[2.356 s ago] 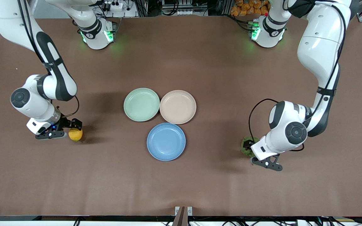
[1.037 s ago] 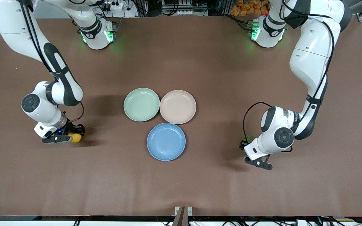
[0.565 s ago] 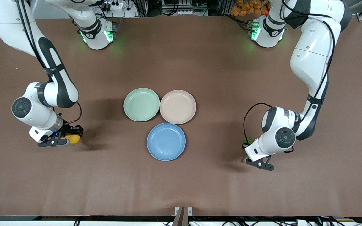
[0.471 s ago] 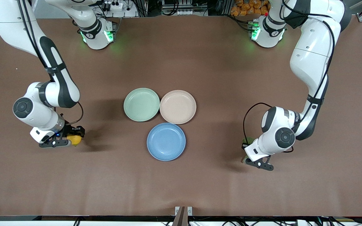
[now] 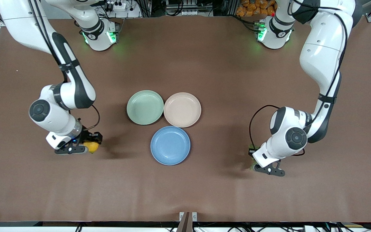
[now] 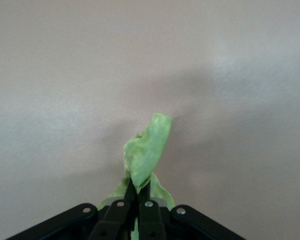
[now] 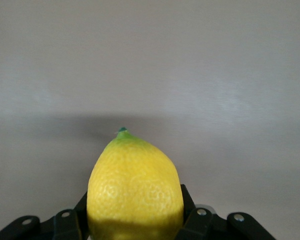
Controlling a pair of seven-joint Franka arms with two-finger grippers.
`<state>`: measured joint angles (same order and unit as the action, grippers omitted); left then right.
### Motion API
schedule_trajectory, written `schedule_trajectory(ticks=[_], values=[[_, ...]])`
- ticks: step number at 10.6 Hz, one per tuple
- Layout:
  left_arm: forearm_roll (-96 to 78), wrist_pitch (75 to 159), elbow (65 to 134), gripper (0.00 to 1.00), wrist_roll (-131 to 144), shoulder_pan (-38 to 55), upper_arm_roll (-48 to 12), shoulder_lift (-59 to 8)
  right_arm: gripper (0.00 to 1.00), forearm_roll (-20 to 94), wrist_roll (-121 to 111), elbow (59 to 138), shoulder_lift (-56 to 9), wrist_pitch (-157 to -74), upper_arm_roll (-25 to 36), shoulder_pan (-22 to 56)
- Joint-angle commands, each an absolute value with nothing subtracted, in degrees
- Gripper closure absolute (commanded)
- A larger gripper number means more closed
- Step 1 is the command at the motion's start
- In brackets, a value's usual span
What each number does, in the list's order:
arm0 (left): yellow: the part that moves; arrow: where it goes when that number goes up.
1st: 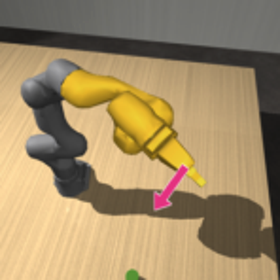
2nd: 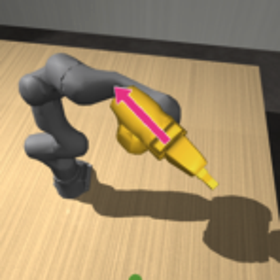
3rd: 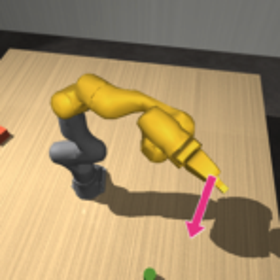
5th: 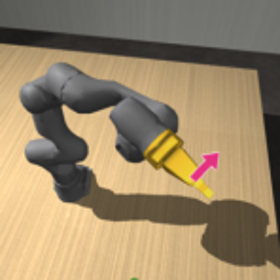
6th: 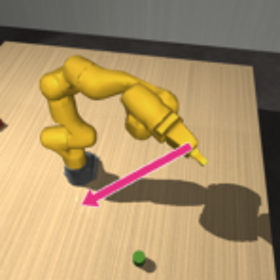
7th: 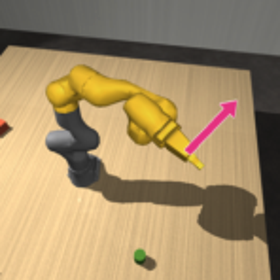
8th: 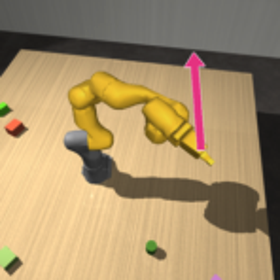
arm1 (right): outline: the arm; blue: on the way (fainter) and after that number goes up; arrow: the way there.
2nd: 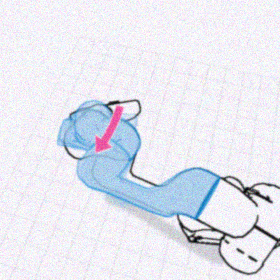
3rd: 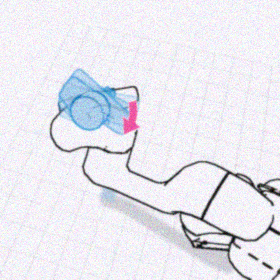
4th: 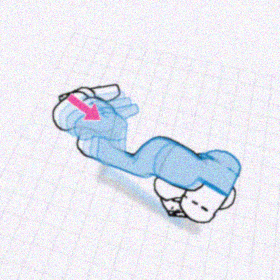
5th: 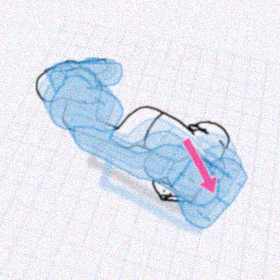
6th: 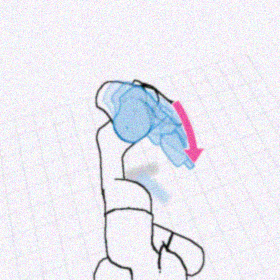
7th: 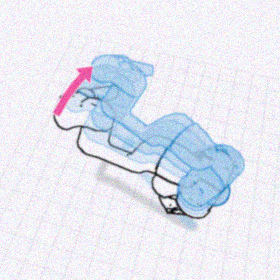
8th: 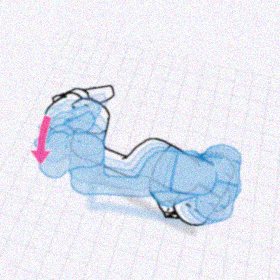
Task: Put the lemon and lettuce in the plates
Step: 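Carry the lemon onto the blue plate while the left gripper lifts lettuce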
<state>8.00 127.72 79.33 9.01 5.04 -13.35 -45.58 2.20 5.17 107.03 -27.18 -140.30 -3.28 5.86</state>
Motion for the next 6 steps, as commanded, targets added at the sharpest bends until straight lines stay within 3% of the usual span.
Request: schedule_trajectory(ticks=[1,6], values=[[8.79,124.02,80.86,1.0,14.48,5.19,-13.97,-40.01,0.64,1.93,11.05,105.12,-27.77,-139.74,-6.66,5.54],[8.79,121.29,82.0,1.0,19.34,7.2,-14.41,-38.76,0.64,1.76,25.54,95.22,-34.43,-140.36,-9.14,11.59]])
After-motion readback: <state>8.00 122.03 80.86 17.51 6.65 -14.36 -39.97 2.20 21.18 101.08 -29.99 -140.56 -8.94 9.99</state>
